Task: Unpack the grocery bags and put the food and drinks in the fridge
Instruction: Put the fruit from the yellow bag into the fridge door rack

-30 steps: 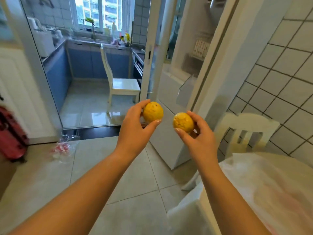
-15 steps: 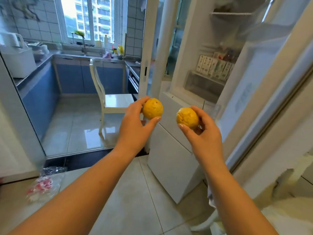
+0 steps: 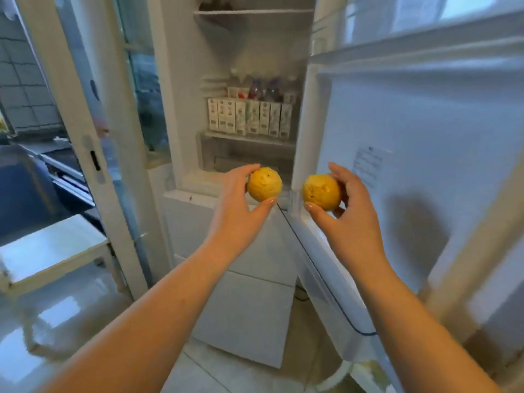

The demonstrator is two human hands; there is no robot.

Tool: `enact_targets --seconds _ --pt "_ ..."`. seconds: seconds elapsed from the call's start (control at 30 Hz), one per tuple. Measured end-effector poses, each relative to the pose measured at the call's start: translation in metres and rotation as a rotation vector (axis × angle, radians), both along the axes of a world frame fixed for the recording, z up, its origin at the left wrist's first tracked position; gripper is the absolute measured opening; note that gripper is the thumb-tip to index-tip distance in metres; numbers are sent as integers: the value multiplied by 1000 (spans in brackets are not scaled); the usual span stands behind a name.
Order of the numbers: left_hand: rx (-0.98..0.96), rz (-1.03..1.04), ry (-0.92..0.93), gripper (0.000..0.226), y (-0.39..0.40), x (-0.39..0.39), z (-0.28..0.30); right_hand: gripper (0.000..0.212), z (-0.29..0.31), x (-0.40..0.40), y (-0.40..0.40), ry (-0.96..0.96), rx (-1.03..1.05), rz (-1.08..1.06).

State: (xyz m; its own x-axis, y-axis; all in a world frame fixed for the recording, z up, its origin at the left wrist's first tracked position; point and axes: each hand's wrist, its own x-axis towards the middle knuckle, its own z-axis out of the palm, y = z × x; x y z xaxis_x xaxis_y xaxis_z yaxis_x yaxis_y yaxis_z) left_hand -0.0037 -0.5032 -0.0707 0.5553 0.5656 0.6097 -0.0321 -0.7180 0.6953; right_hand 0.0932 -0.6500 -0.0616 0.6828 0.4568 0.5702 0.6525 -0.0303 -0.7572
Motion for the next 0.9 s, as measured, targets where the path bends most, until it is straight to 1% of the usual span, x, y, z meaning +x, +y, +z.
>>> enact_targets --seconds 0.1,0.17,0.23,0.3,0.43,0.57,0.63,0.73,0.9 --pt "-36 -148 42 56 21 33 -1 67 -5 14 2 22 -117 -101" --pt "-54 -258 115 54 28 55 -5 65 -10 19 2 13 -213 -161" --pt "-20 -313 198 54 31 72 -10 60 -15 24 4 -4 -321 -208" --pt "4 -337 270 55 32 84 -18 57 -17 30 7 -26 -434 -255" --pt "36 -372 338 55 35 101 -31 55 -19 34 9 -66 -628 -292" --pt "201 -321 438 53 41 113 -42 52 -26 31 11 -26 -790 -289" --pt "213 -330 486 52 44 116 -42 50 -29 32 11 -12 -864 -279" --pt "232 -363 567 46 46 120 -39 48 -32 34 11 -38 -932 -273" --pt "271 -401 806 50 43 124 -29 43 -34 34 11 -43 -986 -264"
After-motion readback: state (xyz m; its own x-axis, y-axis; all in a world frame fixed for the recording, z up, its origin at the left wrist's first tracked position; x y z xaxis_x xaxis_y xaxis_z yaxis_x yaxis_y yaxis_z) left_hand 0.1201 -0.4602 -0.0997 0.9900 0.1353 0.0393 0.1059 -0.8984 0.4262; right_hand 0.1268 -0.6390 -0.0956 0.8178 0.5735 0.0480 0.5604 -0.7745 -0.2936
